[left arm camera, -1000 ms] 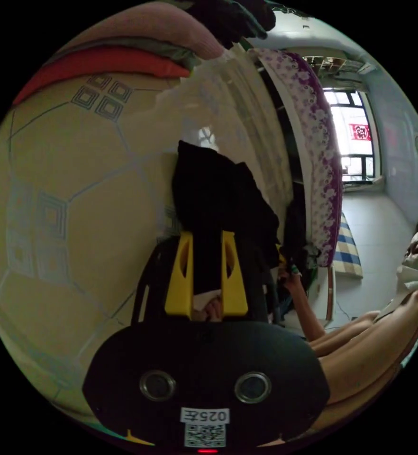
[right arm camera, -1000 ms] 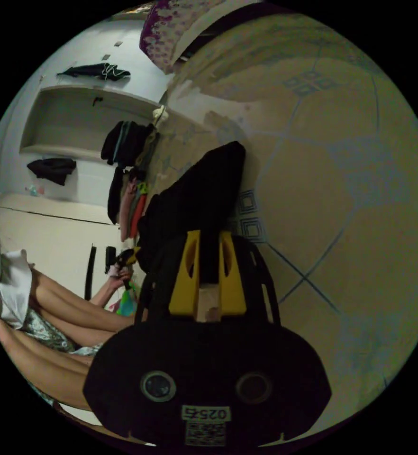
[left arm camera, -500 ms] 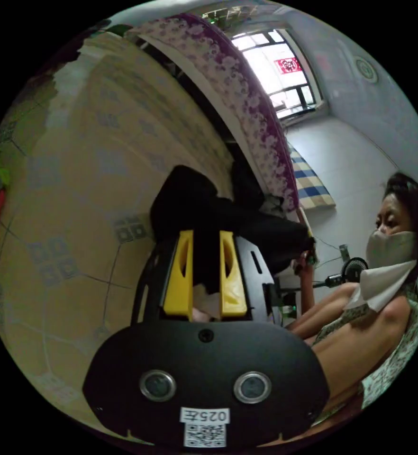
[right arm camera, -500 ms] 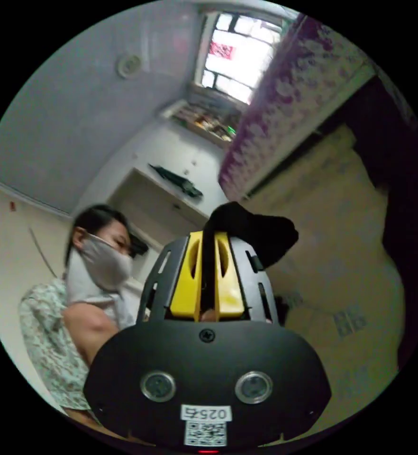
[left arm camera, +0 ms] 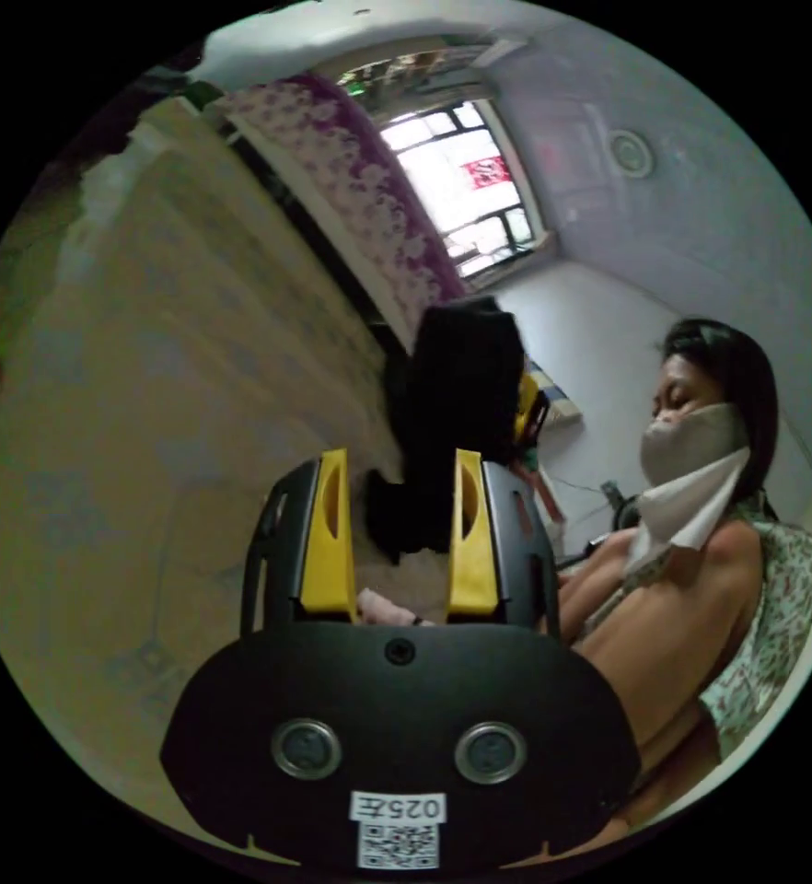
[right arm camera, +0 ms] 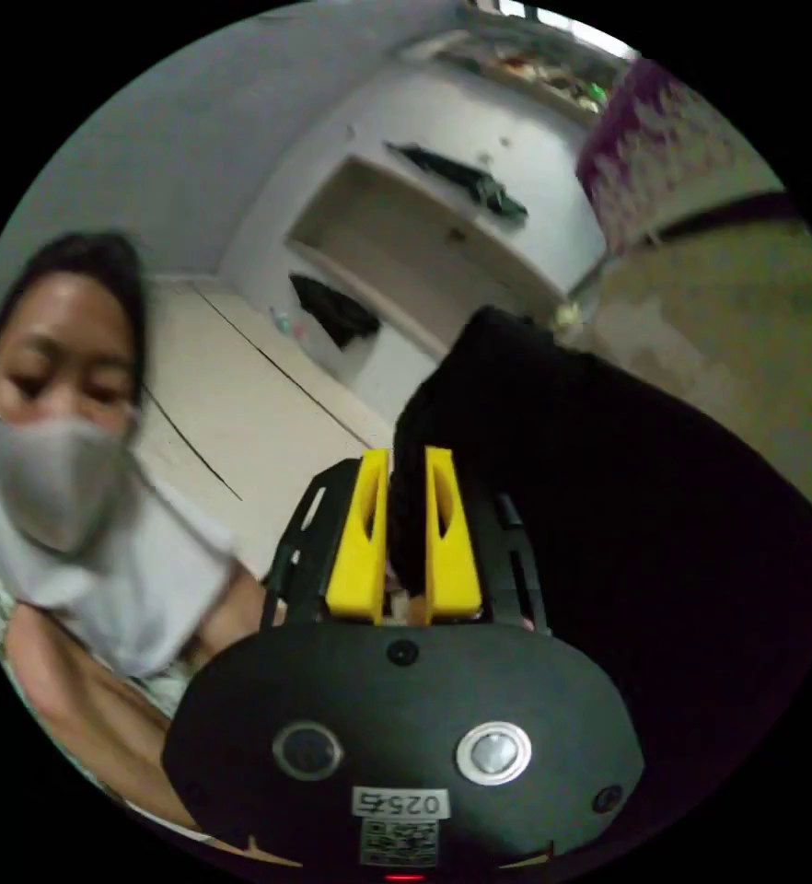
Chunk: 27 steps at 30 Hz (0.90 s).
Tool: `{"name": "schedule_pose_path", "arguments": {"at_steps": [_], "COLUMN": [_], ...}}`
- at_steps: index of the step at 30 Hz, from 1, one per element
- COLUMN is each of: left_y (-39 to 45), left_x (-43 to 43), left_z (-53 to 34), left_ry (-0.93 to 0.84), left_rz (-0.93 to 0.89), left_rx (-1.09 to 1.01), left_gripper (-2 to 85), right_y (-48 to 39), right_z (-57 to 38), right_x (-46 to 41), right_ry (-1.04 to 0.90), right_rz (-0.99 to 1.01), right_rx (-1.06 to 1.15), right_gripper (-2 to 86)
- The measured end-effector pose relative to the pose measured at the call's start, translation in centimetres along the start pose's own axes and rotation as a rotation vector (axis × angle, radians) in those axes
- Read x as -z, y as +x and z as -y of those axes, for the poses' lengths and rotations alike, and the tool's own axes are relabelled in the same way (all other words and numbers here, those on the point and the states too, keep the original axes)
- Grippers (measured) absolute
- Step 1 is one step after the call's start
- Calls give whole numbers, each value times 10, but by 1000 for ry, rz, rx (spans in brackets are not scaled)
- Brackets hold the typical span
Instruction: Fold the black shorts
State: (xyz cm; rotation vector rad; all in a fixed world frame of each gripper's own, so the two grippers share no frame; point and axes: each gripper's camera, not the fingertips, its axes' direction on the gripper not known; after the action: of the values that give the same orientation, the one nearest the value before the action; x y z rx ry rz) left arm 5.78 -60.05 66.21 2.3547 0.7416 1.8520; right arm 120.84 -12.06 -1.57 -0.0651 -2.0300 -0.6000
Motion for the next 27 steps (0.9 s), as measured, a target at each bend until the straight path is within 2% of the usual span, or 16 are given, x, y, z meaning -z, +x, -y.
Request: {"name": "schedule_pose_path", "arguments": {"at_steps": [1,3,6,8,11,13,15,19,21,24,27], "left_y": [-20,-51,-88,-98,-101,-97,-89,-66,-66,-80,-81], "left_x": [12,31,48,48,53,59,60,42,36,26,28], "left_z": [-8,-24,-48,-55,-52,-39,-27,3,11,27,37], "left_ry": [9,41,31,21,114,177,158,-2,-1,-102,-174], "left_rz": [34,113,230,247,276,351,449,683,643,540,555], "left_rx": [74,201,391,459,489,490,461,357,393,464,421], "left_gripper": [118,119,123,125,122,126,131,126,115,83,61], "right_y": [33,63,48,31,21,25,26,25,27,37,49], "right_z": [-23,-64,-104,-119,-148,-185,-221,-300,-324,-346,-357], "right_x": [-39,-70,-58,-30,40,107,149,202,207,203,196], "right_ry": [-133,-235,-250,-200,-32,169,302,520,549,514,494], "right_rz": [7,47,10,-81,-316,-446,-511,-522,-516,-489,-423], "right_rx": [-79,-155,-104,-85,-180,-346,-452,-630,-664,-697,-687], "right_gripper": [105,127,145,156,159,157,158,153,150,148,144]}}
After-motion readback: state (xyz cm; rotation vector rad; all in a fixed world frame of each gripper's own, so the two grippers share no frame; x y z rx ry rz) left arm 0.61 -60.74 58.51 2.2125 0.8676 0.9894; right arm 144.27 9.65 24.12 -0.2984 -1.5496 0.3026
